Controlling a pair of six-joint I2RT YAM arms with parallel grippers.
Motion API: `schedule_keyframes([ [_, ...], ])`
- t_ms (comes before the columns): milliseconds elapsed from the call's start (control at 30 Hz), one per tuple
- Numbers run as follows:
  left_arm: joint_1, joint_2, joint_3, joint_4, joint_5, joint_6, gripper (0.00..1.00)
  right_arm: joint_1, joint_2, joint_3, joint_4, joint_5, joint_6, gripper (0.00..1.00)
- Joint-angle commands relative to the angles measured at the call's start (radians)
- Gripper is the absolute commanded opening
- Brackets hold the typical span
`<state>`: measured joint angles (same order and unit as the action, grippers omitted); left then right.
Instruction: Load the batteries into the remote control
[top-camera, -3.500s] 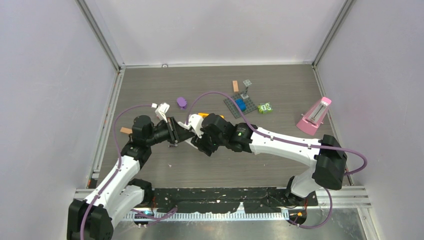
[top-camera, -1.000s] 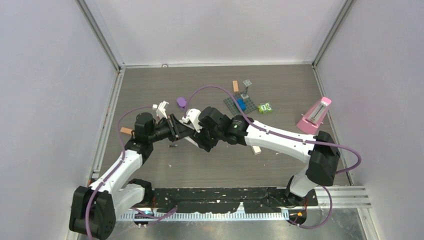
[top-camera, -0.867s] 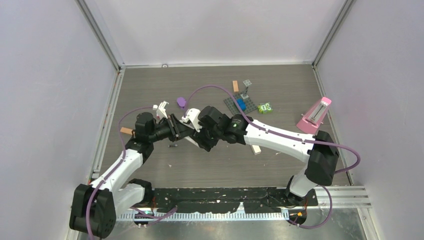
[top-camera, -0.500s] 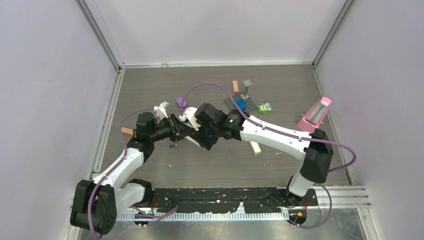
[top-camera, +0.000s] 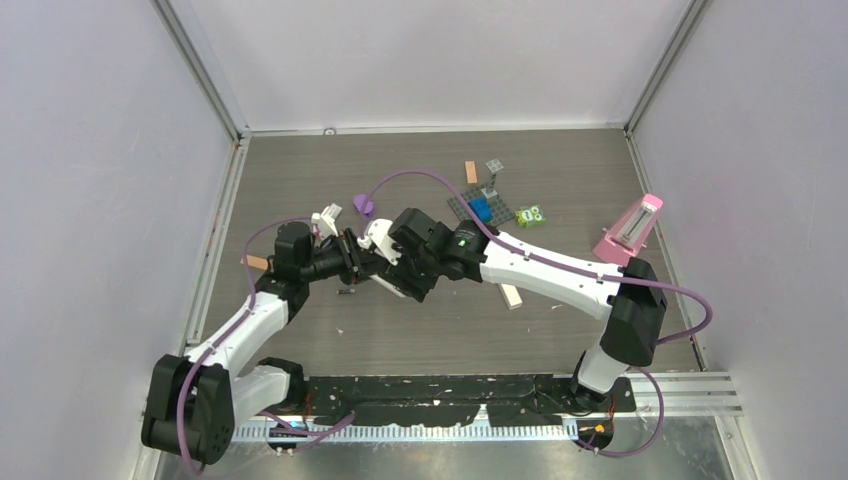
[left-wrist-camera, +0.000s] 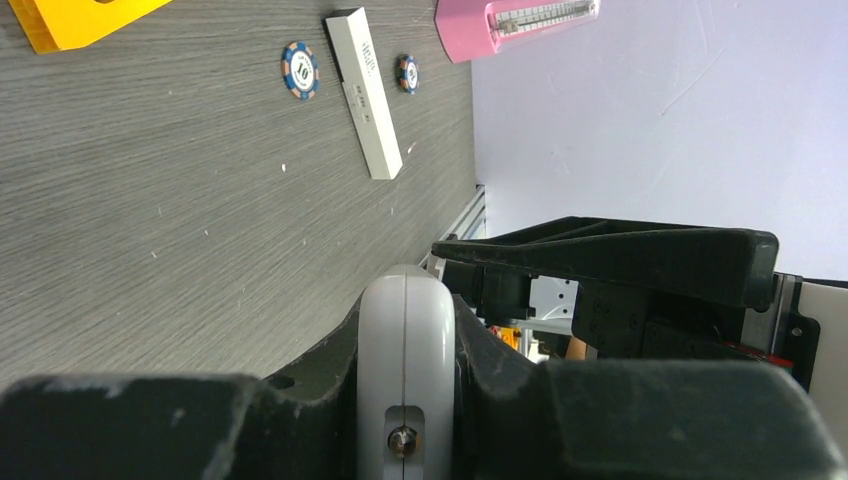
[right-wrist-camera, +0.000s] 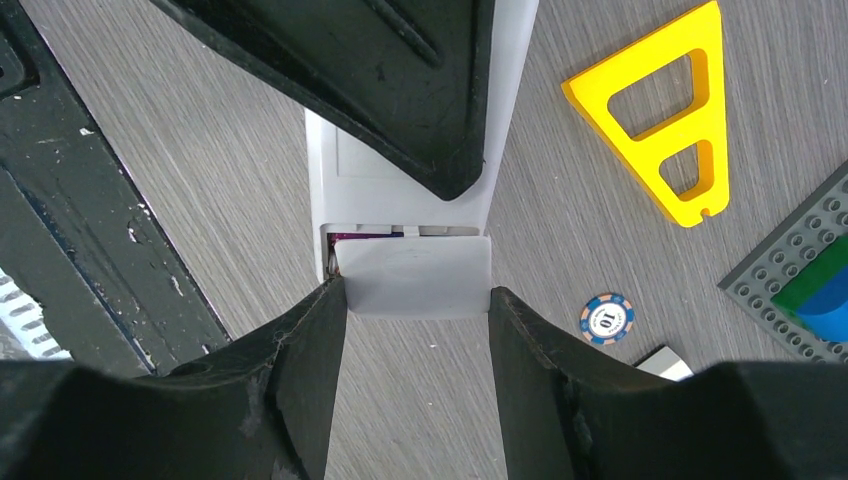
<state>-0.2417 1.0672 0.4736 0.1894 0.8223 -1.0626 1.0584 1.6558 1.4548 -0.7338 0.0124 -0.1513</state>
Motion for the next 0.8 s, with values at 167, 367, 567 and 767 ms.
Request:
schedule_keyframes([
  [167, -0.023, -0.037, 0.040, 0.128, 0.169, -0.126, 0.00, -0.012, 0.037, 0.030, 0.092, -0.034, 0.072, 0.54],
  [367, -0.022, -0.081, 0.008, 0.191, 0.128, -0.106, 0.00, -0.015, 0.059, 0.059, 0.054, -0.052, 0.102, 0.54],
  [567, -0.022, -0.146, 0.016, 0.114, 0.089, -0.013, 0.00, -0.020, 0.049, 0.057, 0.055, -0.068, 0.102, 0.54],
  [767, -0.022, -0.190, 0.003, 0.125, 0.080, 0.012, 0.00, -0.021, 0.047, 0.061, 0.062, -0.099, 0.100, 0.55],
])
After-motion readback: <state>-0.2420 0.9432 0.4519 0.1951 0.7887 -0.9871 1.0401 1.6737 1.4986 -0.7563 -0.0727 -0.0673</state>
